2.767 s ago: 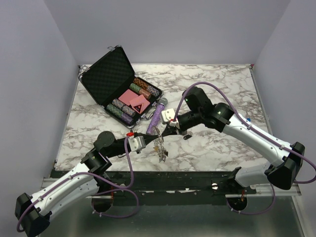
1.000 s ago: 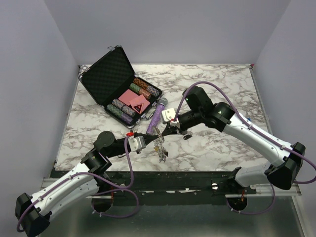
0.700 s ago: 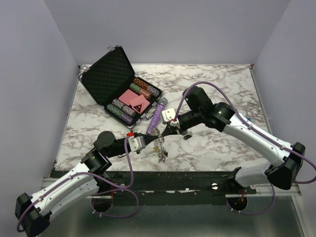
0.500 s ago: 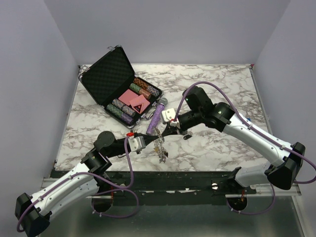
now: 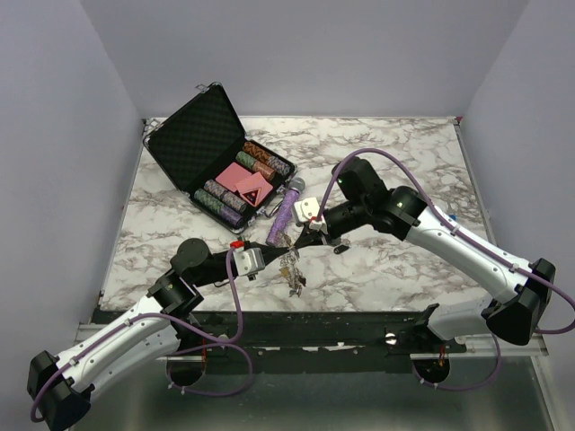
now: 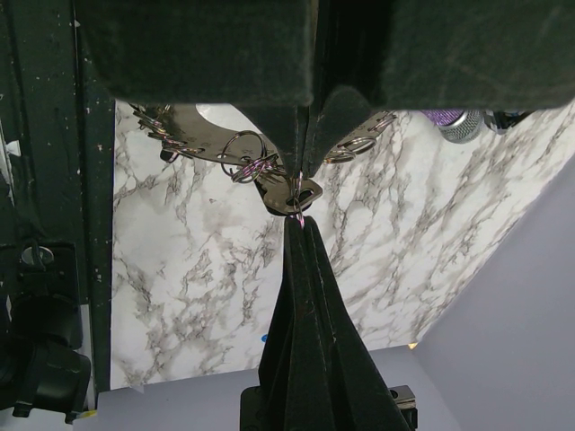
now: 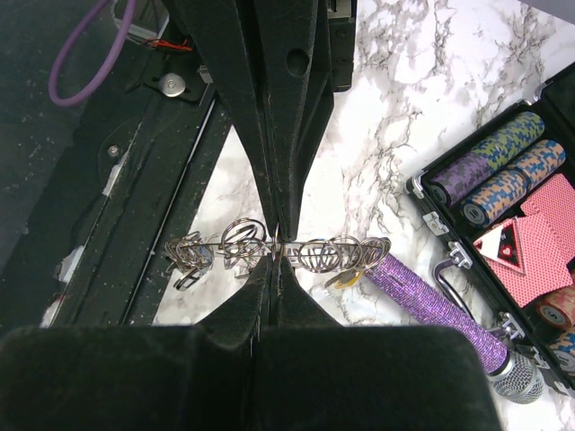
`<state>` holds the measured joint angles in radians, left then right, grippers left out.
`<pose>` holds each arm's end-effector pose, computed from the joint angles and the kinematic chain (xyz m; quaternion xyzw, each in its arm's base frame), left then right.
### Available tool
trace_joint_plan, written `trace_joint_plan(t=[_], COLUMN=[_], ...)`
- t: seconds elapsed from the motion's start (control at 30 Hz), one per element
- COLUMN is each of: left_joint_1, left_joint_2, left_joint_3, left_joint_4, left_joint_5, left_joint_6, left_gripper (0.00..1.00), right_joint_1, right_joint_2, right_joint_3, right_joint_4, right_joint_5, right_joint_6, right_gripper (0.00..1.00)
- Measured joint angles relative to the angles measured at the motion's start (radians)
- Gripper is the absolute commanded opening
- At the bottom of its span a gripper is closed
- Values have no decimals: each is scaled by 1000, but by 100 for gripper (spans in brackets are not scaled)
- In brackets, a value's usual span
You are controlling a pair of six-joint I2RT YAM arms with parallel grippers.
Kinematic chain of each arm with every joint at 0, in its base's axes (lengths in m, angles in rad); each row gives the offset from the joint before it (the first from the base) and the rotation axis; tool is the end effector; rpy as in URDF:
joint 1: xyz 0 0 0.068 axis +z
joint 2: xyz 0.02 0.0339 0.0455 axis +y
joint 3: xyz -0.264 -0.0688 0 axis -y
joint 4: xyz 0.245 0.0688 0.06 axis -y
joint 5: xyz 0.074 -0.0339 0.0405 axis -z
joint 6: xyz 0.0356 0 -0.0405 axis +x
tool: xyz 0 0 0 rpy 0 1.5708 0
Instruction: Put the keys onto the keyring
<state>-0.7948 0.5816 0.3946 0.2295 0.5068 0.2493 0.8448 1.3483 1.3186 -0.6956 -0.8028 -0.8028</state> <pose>0.0972 -0.1237 0.2764 0.4909 0.4904 -0.3553 0.6264 0.1683 0.2281 0.3582 -0.7249 0.4528 0.3642 0.3701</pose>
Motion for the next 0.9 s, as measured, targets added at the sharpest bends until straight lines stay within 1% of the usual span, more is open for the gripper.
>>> trace_joint_plan(t=[0.9], left_joint_1=[1], left_joint_2=[0], left_joint_3=[0], left_joint_4=[1], left_joint_5=[7], left_joint_6=[-11], left_gripper=[0], right_joint_1=[11], right_joint_2=[13], right_joint_3=[-11], right_joint_4=[12], right_joint_5=[-3], right_joint_6=[5], right_gripper=[0])
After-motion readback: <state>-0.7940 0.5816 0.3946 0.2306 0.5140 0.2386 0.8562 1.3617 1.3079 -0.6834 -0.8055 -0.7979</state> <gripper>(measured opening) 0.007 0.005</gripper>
